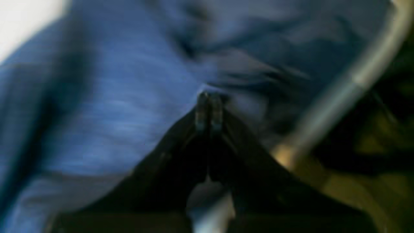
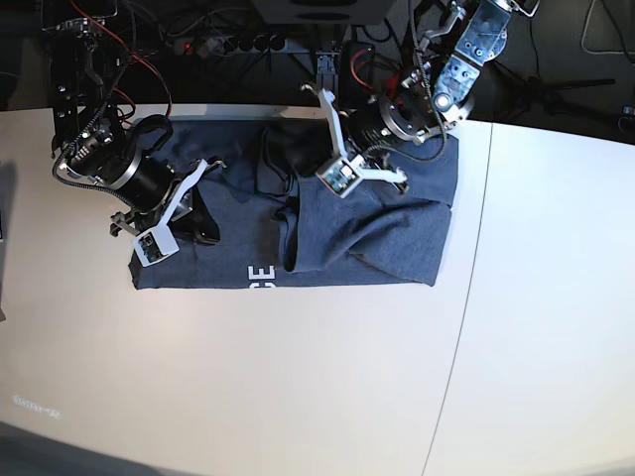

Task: Fold the T-shirt properly
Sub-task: 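Press the folded end flat with the left gripper and release it, then open both grippers and withdraw them from the folded shirt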

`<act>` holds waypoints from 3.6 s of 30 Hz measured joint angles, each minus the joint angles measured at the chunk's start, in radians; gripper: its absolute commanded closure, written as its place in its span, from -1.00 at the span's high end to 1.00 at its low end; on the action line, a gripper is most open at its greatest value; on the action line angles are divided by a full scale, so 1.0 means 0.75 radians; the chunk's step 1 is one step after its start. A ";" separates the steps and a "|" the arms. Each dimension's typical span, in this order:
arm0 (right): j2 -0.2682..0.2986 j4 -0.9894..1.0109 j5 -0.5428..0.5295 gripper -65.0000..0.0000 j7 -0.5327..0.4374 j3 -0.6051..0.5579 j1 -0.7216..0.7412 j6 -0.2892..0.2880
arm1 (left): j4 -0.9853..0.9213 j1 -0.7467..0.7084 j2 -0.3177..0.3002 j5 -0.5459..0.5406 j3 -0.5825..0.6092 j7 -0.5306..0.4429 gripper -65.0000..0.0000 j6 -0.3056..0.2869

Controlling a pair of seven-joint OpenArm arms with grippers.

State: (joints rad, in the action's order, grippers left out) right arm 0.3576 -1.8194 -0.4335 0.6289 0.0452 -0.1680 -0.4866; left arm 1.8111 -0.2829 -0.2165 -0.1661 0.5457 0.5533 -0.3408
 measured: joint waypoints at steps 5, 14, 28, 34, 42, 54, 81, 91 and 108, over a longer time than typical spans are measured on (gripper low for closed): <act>-0.001 -0.001 0.001 -1.00 0.001 0.000 0.000 0.000 | 0.043 -0.011 0.001 0.178 0.158 0.010 -1.00 0.081; 0.000 0.000 0.002 -1.00 0.003 0.000 -0.001 0.000 | 0.245 0.084 0.004 0.219 0.056 -0.022 -1.00 0.185; -0.001 -0.001 0.000 -1.00 0.006 0.000 -0.001 0.000 | -0.361 0.363 0.138 0.134 -0.071 -0.194 -1.00 0.189; -0.001 -0.001 0.001 -1.00 0.006 0.000 -0.001 0.000 | -0.506 0.418 0.239 0.147 -0.072 -0.211 -1.00 0.169; -0.001 -0.001 0.001 -1.00 0.006 0.000 -0.001 0.000 | -0.727 0.481 0.301 0.197 -0.071 -0.375 -1.00 0.163; -0.001 0.000 0.001 -1.00 -0.001 0.020 0.022 0.000 | -0.391 0.598 0.291 0.091 -0.074 -0.074 -1.00 0.119; 0.185 0.484 -0.205 -0.24 0.288 0.507 0.021 0.001 | -0.290 0.278 -0.037 -0.015 -0.407 -0.090 -1.00 0.069; 0.192 0.480 -0.241 -0.24 0.273 0.287 0.034 0.000 | -0.249 0.286 -0.041 -0.052 -0.407 -0.080 -1.00 0.066; 0.162 0.508 -0.253 -0.65 0.238 0.214 0.040 0.001 | -0.137 0.281 -0.129 -0.063 -0.408 0.016 -1.00 0.065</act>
State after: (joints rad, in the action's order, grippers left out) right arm 0.4789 -1.4387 -0.6231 0.8070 0.2054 -0.1379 -0.4858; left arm 1.7084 -0.0719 -0.3130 -0.2134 0.2398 0.5652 -0.2924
